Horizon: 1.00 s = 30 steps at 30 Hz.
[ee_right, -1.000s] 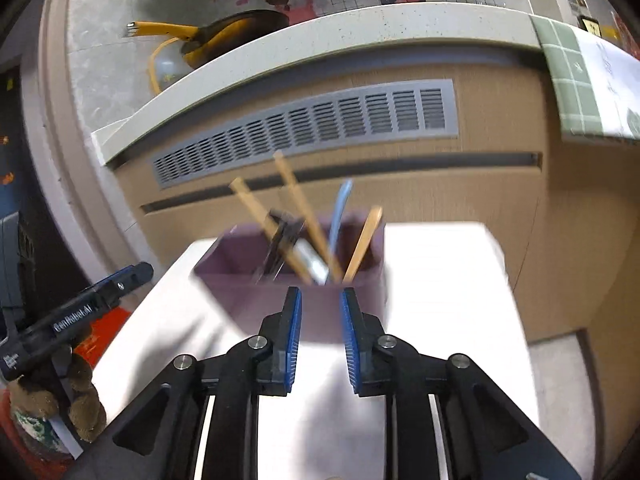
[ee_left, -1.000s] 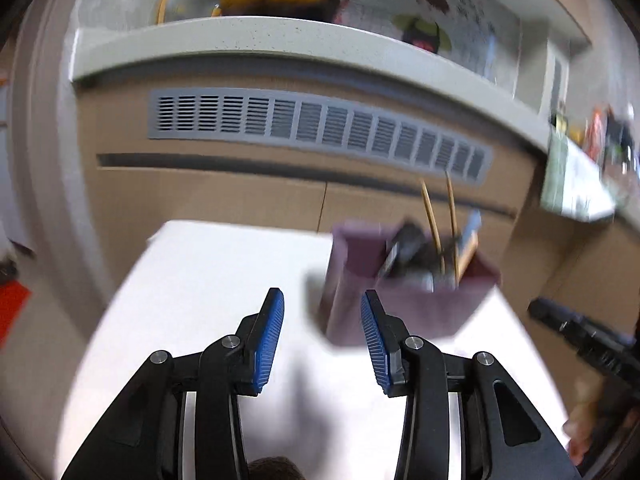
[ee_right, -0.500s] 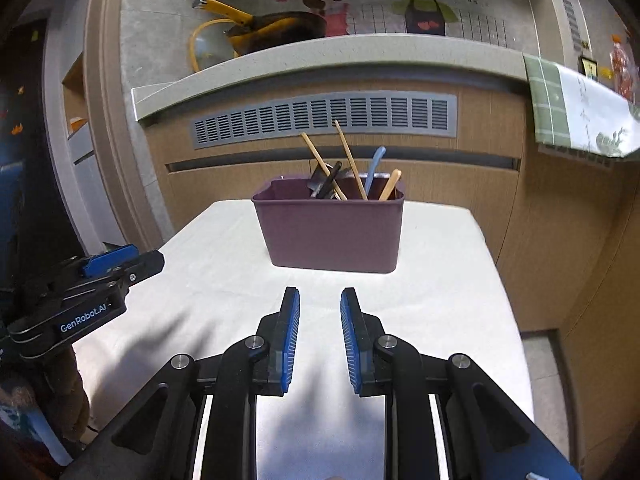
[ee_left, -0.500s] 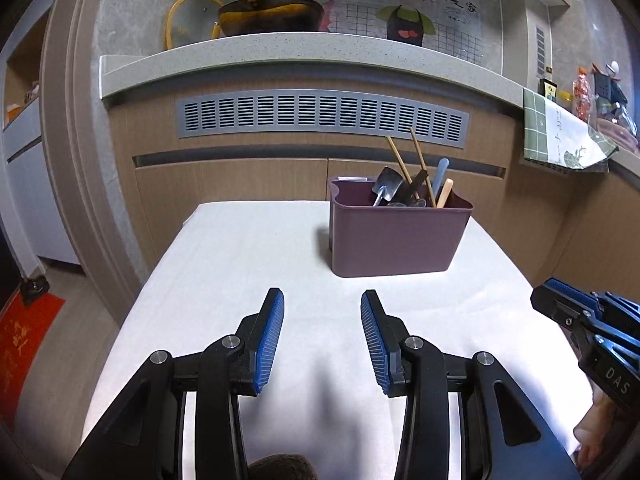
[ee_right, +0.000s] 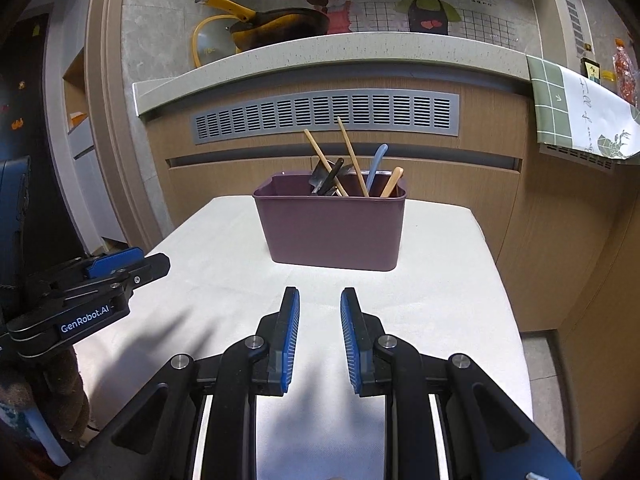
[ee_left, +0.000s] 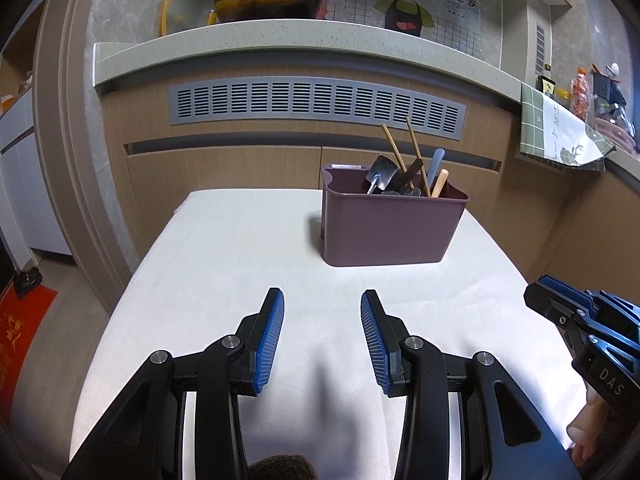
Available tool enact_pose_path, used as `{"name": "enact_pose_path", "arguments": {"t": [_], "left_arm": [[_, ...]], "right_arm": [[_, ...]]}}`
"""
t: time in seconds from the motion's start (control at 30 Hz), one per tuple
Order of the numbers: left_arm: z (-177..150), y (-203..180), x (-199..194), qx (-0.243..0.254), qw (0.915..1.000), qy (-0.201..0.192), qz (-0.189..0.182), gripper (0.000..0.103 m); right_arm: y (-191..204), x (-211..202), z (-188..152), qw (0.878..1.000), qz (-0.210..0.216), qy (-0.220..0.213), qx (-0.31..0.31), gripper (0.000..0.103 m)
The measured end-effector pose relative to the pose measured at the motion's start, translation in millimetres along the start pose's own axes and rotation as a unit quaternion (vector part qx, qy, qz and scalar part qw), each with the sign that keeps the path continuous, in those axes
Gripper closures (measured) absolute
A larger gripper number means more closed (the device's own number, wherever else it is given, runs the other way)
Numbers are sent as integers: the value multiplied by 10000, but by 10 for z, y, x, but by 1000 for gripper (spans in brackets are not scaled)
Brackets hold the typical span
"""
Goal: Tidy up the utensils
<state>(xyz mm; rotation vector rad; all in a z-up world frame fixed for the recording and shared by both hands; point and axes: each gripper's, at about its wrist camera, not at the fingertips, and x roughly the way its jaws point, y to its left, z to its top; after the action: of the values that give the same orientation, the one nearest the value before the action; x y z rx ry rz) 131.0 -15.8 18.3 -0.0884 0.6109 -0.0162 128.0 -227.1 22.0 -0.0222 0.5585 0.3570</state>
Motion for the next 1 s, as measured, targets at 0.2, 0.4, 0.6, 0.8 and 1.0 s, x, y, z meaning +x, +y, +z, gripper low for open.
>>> {"name": "enact_pose_path", "arguments": {"t": [0.2,0.4,0.6,0.8,1.0], "left_arm": [[-6,-2,12,6,10000,37,-16,62],[-12,-4,22,13,10000,61,-25,62],[-18,-5,30,19,10000,69,-33,62],[-30,-13,32,33,9999,87,-44,62],[-30,-16,29,30,9999,88,-44,62]], "right_arm": [[3,2,-2,10000,-14,18,10,83],[0,3,-4,10000,-20,26,21,83],[-5,4,-5,10000,-17,35,20,83],[-21,18,-6,10000,-22,53,43,83],[-32,29,-6,10000,-39,69,54,83]]}}
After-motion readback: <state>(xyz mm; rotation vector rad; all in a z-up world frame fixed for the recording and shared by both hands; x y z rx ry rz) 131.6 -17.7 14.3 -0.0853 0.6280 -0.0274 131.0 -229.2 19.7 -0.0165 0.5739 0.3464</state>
